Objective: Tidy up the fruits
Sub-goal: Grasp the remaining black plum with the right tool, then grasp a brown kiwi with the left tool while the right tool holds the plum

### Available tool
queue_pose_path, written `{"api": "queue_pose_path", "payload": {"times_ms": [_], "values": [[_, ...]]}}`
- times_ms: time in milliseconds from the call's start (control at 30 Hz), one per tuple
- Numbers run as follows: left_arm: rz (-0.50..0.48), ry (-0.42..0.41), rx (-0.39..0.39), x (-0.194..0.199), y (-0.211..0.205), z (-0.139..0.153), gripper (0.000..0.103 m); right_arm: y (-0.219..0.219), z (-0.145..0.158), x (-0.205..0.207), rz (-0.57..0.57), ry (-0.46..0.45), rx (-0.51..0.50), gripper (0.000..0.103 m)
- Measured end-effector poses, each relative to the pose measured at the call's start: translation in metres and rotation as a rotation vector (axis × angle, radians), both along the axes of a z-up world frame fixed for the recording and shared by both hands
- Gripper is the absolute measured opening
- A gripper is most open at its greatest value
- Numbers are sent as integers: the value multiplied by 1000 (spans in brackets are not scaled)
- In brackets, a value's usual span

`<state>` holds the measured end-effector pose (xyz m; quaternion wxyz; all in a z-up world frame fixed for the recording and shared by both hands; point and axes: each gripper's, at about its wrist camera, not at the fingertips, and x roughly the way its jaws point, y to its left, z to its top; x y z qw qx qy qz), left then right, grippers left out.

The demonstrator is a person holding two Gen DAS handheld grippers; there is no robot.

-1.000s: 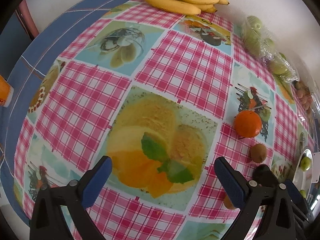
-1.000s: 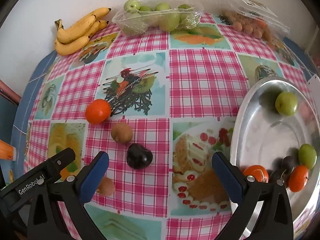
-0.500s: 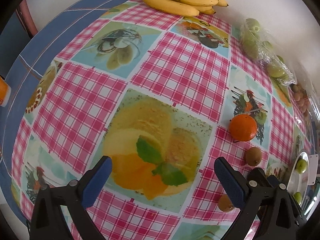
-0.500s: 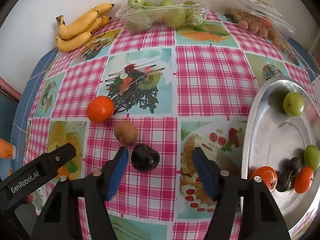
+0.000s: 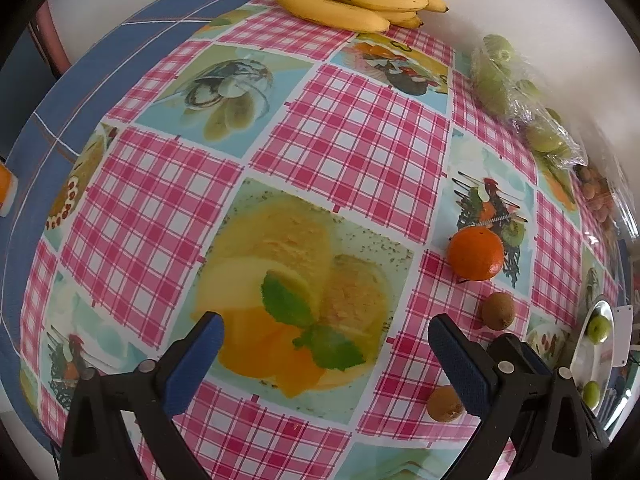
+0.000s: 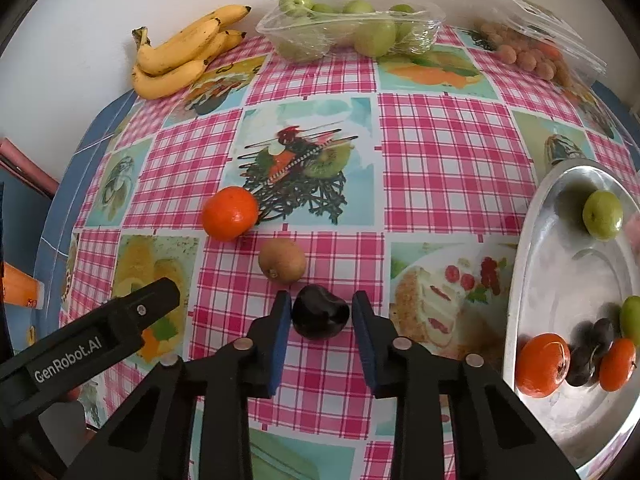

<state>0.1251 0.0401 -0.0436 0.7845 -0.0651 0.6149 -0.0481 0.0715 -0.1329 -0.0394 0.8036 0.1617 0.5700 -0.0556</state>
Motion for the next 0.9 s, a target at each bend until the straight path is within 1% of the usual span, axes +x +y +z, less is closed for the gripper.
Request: {"api": "queue_pose_path", "payload": {"times_ms": [467,700,900], "values": [[-30,-11,-2,-1,-4,4,103,0,0,-1,-1,5,6,30],[-63,-26,-7,-4,-13,11,103,-2,7,-4,-8,-2,5,30],[-85,-20,-13,-7,-18,14,103,-8,14,-12,-27,-6,13,30]]}}
